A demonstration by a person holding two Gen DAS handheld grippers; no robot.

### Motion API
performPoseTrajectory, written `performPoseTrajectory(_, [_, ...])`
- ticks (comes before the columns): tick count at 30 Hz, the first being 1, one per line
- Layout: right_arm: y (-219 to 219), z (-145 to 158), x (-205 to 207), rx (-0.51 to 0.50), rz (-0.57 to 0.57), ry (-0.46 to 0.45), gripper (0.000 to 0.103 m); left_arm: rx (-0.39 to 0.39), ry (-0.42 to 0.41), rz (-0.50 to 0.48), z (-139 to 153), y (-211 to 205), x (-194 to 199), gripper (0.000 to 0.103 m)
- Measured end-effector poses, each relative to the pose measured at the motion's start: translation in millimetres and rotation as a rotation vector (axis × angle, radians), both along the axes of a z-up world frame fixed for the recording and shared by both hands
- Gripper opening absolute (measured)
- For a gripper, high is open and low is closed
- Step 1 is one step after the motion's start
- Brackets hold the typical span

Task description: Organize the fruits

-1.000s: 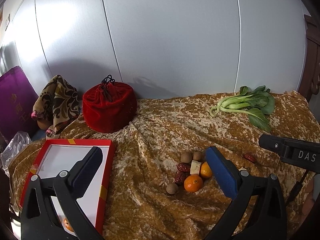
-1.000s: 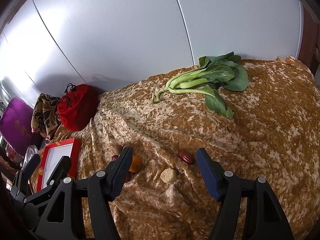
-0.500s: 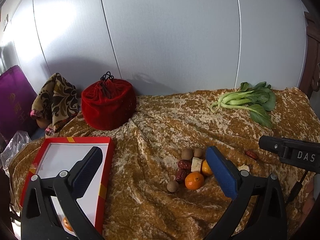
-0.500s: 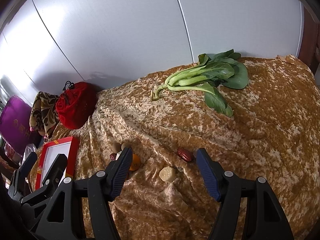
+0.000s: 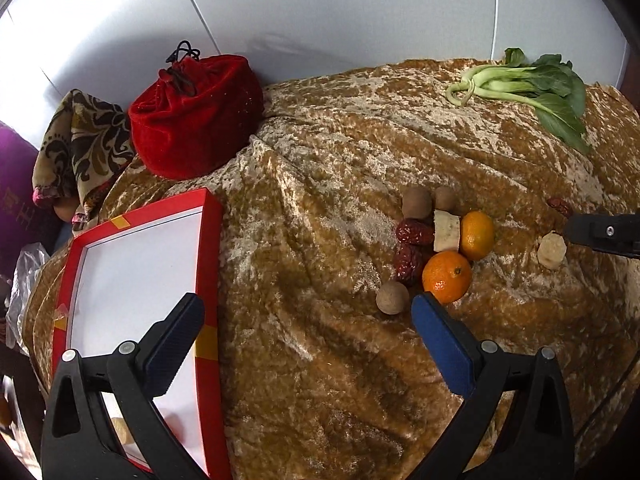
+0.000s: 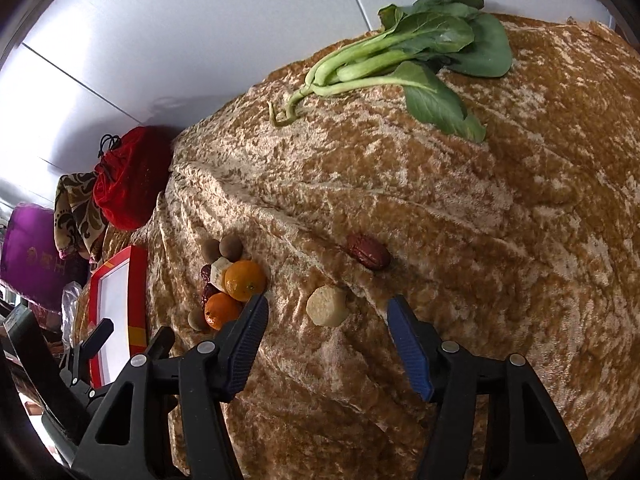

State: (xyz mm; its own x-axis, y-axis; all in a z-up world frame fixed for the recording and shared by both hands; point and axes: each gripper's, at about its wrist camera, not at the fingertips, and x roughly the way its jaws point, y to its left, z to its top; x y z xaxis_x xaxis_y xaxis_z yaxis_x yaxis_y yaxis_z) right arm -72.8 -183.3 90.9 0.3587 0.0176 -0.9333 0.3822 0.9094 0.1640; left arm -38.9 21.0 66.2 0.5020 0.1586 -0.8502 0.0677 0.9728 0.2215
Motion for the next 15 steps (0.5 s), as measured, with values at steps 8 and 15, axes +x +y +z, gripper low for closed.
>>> performPoseTrajectory(8, [15, -24, 16, -0.045, 0.039, 0.078, 0.054, 0.023, 0.018, -0.040, -12, 15, 8, 0.103])
performPoseTrajectory(15, [19, -28, 17, -0.074, 0.051, 0.087, 0.054, 0.015, -0.068, -0.087, 5, -1, -2, 0.103])
